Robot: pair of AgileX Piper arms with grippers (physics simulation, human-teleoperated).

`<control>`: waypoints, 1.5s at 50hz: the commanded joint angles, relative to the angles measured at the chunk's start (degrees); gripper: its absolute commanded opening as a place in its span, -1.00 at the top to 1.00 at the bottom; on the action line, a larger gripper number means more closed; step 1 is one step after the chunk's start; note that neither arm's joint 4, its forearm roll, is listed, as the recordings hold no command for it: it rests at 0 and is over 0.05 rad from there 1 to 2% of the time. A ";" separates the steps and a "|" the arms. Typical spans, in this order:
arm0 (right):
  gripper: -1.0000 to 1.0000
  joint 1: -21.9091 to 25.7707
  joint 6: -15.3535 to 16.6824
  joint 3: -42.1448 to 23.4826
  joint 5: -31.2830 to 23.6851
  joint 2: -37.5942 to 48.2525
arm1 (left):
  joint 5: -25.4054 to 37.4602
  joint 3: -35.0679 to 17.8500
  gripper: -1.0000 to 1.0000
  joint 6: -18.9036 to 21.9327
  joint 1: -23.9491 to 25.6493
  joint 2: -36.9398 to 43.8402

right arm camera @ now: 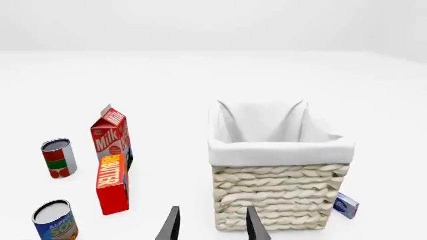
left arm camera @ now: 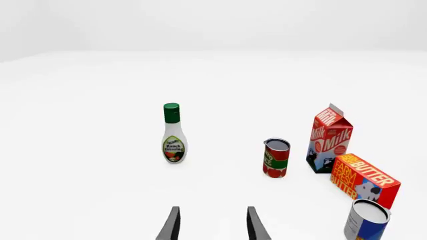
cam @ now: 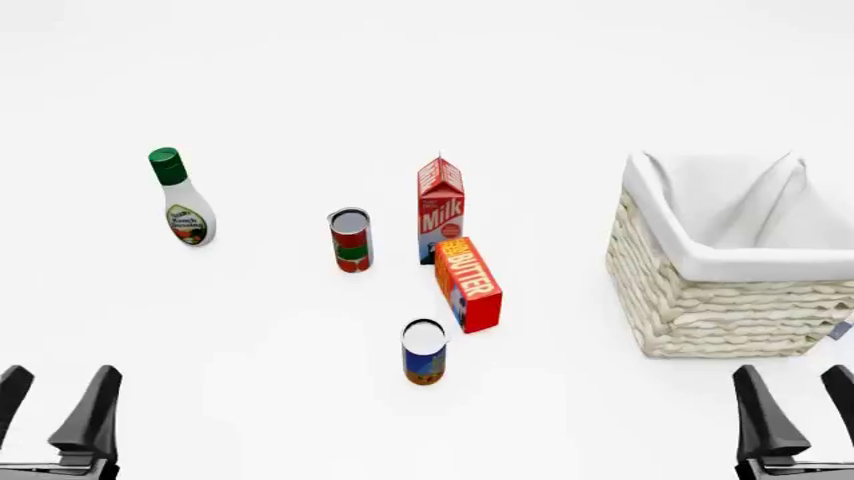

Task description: Pick the alphabet soup and place it in the basket.

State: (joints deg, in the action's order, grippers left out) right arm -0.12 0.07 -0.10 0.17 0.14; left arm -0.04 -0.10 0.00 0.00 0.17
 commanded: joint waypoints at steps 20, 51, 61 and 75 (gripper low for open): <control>-1.00 0.84 0.83 -2.13 -0.94 0.17 | -0.07 -0.15 -1.00 0.00 0.01 0.25; -1.00 14.90 2.39 -7.94 -4.73 -0.13 | -0.07 -0.15 -1.00 0.00 0.01 0.26; -1.00 19.76 2.97 -8.68 -5.43 -0.12 | -0.07 -0.15 -1.00 0.01 -0.01 0.26; -1.00 26.47 3.99 -10.60 -6.52 0.04 | -0.07 -0.15 -1.00 0.00 0.00 0.26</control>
State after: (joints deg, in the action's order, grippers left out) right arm 21.84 3.38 -9.62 -5.67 0.06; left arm -0.11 -0.25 0.00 0.00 0.43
